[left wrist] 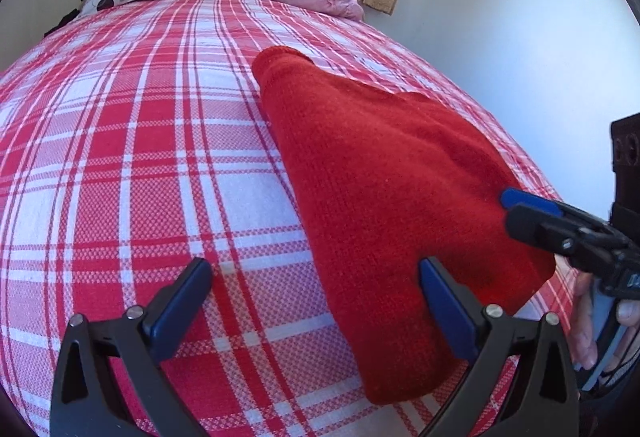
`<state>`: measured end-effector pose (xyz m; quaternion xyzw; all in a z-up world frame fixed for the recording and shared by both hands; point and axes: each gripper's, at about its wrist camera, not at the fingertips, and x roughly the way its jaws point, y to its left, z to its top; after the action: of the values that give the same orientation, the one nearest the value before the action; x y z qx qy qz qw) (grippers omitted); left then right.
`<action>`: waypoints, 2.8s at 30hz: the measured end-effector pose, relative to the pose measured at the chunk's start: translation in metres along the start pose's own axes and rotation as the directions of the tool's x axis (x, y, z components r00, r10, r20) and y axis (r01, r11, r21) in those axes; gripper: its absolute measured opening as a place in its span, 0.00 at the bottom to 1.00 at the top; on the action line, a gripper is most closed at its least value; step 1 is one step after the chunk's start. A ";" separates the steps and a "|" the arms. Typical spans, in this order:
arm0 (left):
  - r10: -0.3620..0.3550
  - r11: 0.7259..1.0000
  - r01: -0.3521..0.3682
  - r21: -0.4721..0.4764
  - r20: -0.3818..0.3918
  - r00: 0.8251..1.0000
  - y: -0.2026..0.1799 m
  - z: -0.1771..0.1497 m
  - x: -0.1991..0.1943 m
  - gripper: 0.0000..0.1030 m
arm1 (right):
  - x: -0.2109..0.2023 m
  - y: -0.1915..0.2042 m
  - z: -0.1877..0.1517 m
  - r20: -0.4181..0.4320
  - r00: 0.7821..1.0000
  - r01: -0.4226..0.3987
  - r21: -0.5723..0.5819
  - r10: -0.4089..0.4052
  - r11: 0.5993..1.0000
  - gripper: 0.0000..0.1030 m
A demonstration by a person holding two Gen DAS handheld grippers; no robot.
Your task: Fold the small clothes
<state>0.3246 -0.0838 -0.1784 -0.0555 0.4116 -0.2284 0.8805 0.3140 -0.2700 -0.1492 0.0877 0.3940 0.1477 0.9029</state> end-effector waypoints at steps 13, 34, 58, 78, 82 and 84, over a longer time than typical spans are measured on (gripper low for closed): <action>0.065 0.997 -0.065 0.042 0.006 0.998 -0.006 0.001 0.003 1.00 | -0.003 -0.007 -0.024 0.047 0.999 0.016 -0.039 -0.014 0.999 0.72; 0.101 0.994 -0.103 0.021 0.097 0.990 -0.006 0.026 -0.028 1.00 | -0.010 -0.017 -0.042 0.011 0.999 0.035 -0.065 -0.035 0.997 0.73; -0.043 0.999 0.043 -0.011 -0.056 0.998 0.003 0.056 0.044 1.00 | 0.028 -0.125 0.019 0.024 0.974 -0.216 0.398 0.225 0.892 0.73; -0.032 0.999 0.034 0.040 -0.052 0.998 -0.008 0.060 0.059 1.00 | 0.065 -0.121 0.023 -0.041 0.969 -0.208 0.386 0.242 0.899 0.69; -0.050 0.997 0.053 0.055 -0.047 0.998 -0.012 0.060 0.057 0.91 | 0.064 -0.122 0.022 -0.031 0.976 -0.189 0.384 0.217 0.904 0.49; -0.083 0.994 0.086 0.071 -0.042 0.996 -0.016 0.059 0.054 0.73 | 0.062 -0.120 0.020 -0.016 0.974 -0.204 0.372 0.226 0.905 0.43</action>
<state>0.3932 -0.1278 -0.1726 -0.0362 0.4173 -0.2813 0.8634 0.3925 -0.3635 -0.2112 0.2940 0.4290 0.1724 0.8365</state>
